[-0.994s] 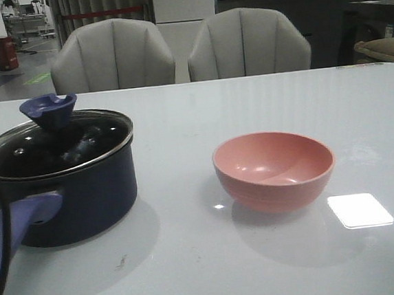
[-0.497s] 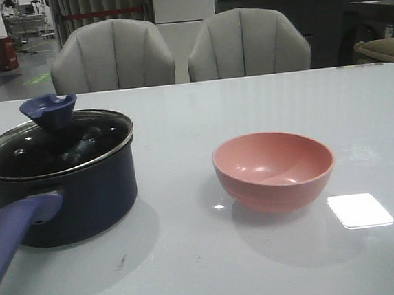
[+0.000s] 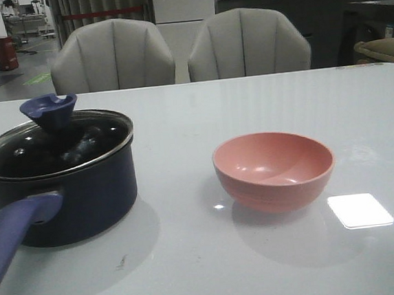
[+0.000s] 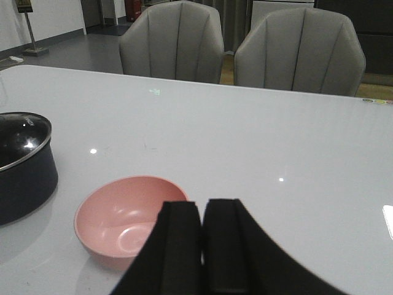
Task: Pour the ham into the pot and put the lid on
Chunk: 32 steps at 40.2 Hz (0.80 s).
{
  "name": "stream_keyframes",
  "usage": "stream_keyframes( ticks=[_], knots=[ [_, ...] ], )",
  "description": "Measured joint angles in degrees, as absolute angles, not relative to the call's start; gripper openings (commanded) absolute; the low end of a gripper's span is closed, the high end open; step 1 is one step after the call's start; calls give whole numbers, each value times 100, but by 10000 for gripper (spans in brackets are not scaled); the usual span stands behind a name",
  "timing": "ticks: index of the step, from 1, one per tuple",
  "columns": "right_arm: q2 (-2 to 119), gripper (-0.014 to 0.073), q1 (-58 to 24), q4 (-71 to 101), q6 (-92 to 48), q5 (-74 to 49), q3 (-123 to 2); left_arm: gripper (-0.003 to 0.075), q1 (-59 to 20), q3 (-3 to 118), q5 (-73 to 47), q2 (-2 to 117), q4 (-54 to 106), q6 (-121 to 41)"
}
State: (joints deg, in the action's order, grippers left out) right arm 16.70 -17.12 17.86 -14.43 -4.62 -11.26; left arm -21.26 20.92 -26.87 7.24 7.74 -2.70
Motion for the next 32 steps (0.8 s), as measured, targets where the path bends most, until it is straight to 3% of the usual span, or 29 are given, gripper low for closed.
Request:
stream_keyframes(
  ticks=[32],
  knots=[
    [1670, 150, -1712, 1786, -1443, -462, -1127, 134, -2028, 1859, -2497, 662, 725, -270]
  ],
)
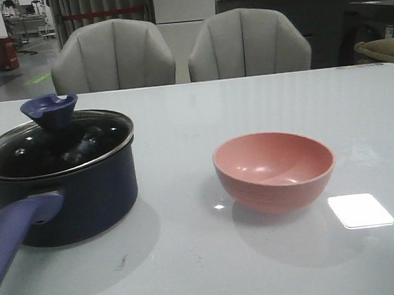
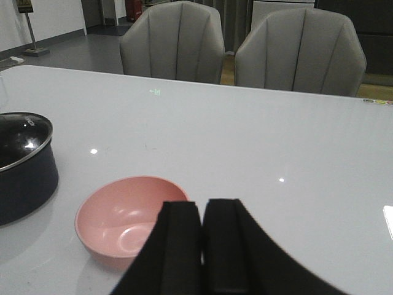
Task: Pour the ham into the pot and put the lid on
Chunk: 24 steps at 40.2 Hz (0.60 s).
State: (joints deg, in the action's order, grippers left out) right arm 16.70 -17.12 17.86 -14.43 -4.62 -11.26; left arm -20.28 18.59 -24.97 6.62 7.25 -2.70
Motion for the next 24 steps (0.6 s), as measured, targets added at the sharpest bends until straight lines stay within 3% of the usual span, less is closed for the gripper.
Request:
stream_keyframes(
  ticks=[14, 24],
  knots=[
    [1670, 150, -1712, 1786, -1443, -462, -1127, 134, -592, 203, -921, -24, 274, -270],
    [1670, 150, -1712, 1786, -1443, -462, -1127, 134, -405, -31, -465, -24, 175, -270]
  ],
)
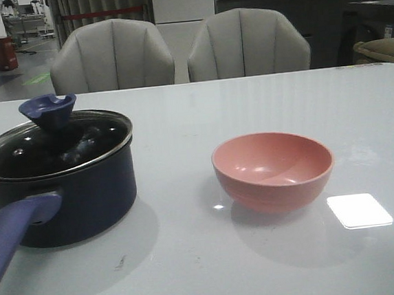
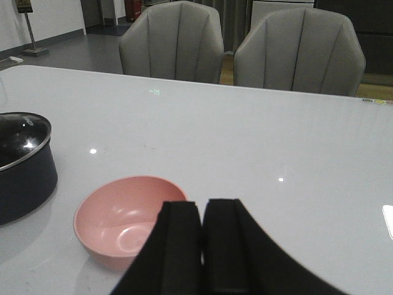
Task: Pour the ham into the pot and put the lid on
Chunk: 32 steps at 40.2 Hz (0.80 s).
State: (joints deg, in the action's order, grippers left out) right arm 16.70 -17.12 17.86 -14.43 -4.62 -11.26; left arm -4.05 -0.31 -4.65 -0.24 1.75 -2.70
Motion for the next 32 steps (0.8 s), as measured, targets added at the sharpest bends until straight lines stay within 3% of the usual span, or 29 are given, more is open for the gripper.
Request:
stream_keyframes(
  ticks=[32],
  knots=[
    [1670, 150, -1712, 1786, -1443, -462, -1127, 134, -405, -31, -365, -24, 165, -270]
  ],
)
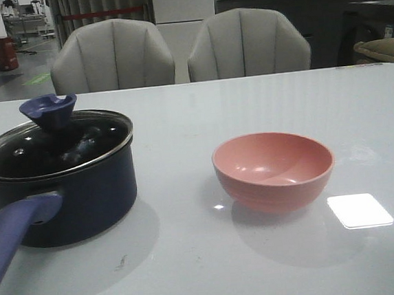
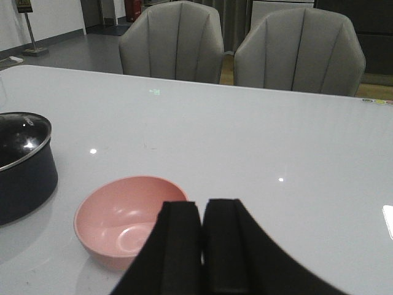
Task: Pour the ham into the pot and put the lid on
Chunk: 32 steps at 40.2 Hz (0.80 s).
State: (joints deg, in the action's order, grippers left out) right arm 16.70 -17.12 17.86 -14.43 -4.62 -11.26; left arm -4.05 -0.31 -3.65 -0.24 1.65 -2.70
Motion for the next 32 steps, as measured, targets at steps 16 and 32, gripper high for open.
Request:
stream_keyframes(
  ticks=[16, 32],
  knots=[
    [1585, 149, -1712, 1786, -1443, -411, -1072, 134, -405, -31, -365, -24, 165, -270],
    [-25, 149, -1120, 301, -461, -362, -225, 134, -405, -31, -365, -24, 165, -270]
  ],
)
